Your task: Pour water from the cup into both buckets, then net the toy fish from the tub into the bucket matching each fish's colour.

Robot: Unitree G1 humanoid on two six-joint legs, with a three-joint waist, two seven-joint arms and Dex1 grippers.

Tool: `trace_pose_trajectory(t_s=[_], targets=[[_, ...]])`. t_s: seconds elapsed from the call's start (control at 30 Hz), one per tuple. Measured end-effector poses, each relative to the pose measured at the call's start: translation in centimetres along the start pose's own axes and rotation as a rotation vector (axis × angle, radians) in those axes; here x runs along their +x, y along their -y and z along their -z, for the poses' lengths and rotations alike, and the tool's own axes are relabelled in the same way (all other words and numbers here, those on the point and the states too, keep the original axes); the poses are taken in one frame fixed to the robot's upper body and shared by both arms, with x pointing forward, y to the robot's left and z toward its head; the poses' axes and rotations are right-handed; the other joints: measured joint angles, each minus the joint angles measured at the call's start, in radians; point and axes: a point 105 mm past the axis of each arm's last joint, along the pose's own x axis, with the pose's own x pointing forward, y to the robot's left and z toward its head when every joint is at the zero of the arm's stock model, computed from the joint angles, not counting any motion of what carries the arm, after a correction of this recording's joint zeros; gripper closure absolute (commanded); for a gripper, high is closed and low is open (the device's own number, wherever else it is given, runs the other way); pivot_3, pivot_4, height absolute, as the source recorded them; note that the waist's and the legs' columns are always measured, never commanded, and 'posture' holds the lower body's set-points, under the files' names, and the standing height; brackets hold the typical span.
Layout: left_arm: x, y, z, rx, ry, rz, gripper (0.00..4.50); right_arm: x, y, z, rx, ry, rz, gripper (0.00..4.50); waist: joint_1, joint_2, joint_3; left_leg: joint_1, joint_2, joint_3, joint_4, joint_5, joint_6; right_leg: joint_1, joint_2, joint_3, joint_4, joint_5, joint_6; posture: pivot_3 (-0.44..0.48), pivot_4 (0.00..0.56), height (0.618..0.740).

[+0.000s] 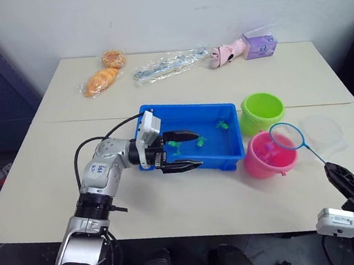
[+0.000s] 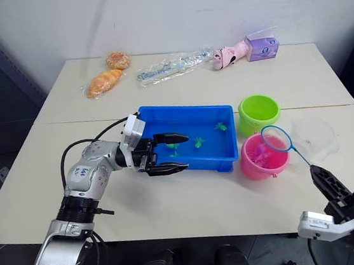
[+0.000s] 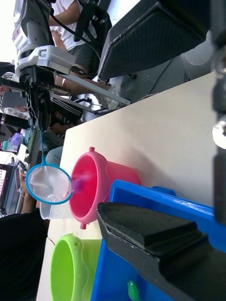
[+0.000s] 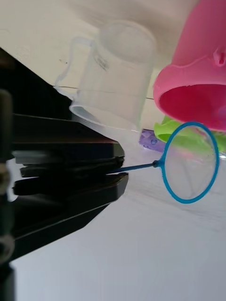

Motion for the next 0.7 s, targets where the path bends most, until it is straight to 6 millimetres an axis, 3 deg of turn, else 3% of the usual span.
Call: trace_pose_trajectory(t_s=[0.1, 0.27, 0.5, 0.6, 0.7], targets=[[0.1, 0.0, 0.0, 0.000, -0.002, 0.003, 0.05, 0.0, -0.3, -0.4, 0.003, 0.020, -0.018, 4.50, 0.000, 0.000, 0.000, 0.000, 0.000, 0.000, 0.000, 0.000, 0.000, 0.000, 0.000, 0.000, 0.000, 0.000, 0.000, 0.000, 0.150, 0.740], [0.1, 0.0, -0.1, 0.005, -0.003, 0.000, 0.05, -0.2, 0.5, 0.9, 0.029, -0.048, 0.029, 4.50, -0.001, 0.000, 0.000, 0.000, 0.000, 0.000, 0.000, 0.000, 0.000, 0.000, 0.000, 0.000, 0.000, 0.000, 0.000, 0.000, 0.150, 0.740], [-1.5, -0.4, -0.3, 0.016, -0.029, -0.050, 0.05, 0.9, 4.3, 0.1, 0.383, 0.036, 0.107, 4.50, -0.007, 0.000, 0.000, 0.002, 0.002, 0.000, 0.000, 0.000, 0.000, 0.002, 0.001, 0.000, 0.000, 0.000, 0.000, 0.000, 0.150, 0.740], [-3.9, -1.3, -0.4, 0.009, -0.048, -0.128, 0.05, 3.3, 6.5, -2.1, 0.780, 0.163, 0.094, 4.50, -0.015, 0.000, 0.000, 0.005, 0.003, 0.000, -0.001, 0.000, 0.000, 0.004, 0.001, 0.000, 0.000, 0.000, 0.000, 0.000, 0.150, 0.740], [-5.7, -1.9, 0.0, -0.004, -0.076, -0.187, 0.05, 5.4, 7.3, -4.6, 1.155, 0.279, 0.010, 4.50, -0.011, 0.000, 0.000, 0.005, 0.003, -0.001, -0.001, -0.001, 0.001, 0.004, 0.000, -0.001, 0.000, 0.000, -0.001, 0.000, 0.150, 0.740]])
